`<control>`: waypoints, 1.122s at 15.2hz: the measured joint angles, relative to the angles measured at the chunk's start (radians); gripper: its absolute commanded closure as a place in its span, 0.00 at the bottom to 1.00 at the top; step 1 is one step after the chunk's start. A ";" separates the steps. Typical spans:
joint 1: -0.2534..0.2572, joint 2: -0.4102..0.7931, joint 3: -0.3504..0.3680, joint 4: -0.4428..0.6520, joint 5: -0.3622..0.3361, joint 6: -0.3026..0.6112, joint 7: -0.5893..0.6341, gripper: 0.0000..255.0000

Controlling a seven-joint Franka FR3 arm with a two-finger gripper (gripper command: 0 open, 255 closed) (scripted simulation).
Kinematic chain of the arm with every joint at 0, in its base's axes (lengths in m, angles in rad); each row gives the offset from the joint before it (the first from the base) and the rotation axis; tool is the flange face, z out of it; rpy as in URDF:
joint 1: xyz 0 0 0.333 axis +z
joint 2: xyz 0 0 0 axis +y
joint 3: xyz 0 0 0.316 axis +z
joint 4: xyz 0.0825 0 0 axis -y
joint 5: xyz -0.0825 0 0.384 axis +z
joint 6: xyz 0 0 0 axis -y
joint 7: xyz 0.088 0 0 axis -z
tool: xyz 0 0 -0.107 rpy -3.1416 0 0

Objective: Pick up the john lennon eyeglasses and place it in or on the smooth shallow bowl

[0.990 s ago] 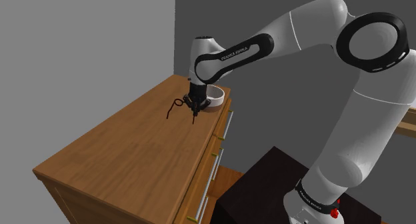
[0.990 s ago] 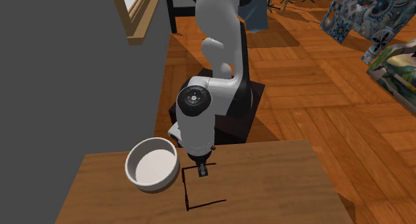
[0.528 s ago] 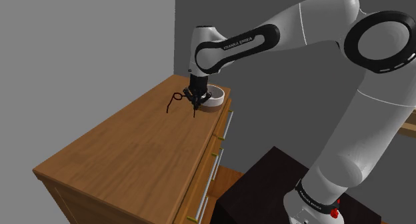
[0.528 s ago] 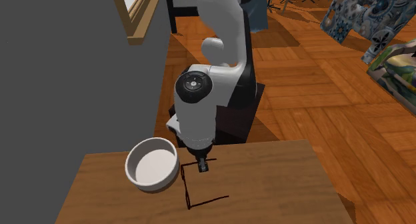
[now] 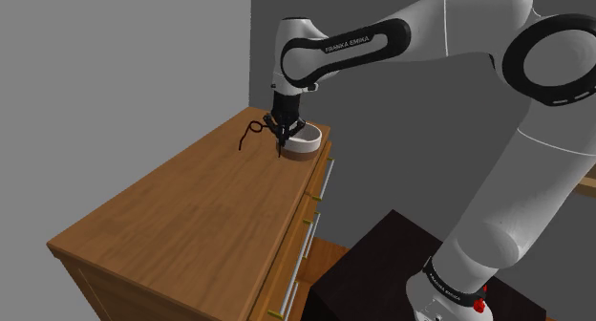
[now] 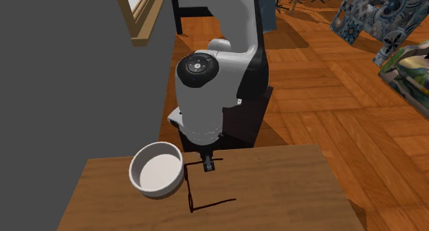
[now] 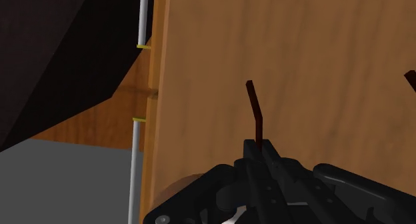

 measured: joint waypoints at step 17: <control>-0.050 -0.053 -0.048 0.108 0.016 -0.159 -0.103 1.00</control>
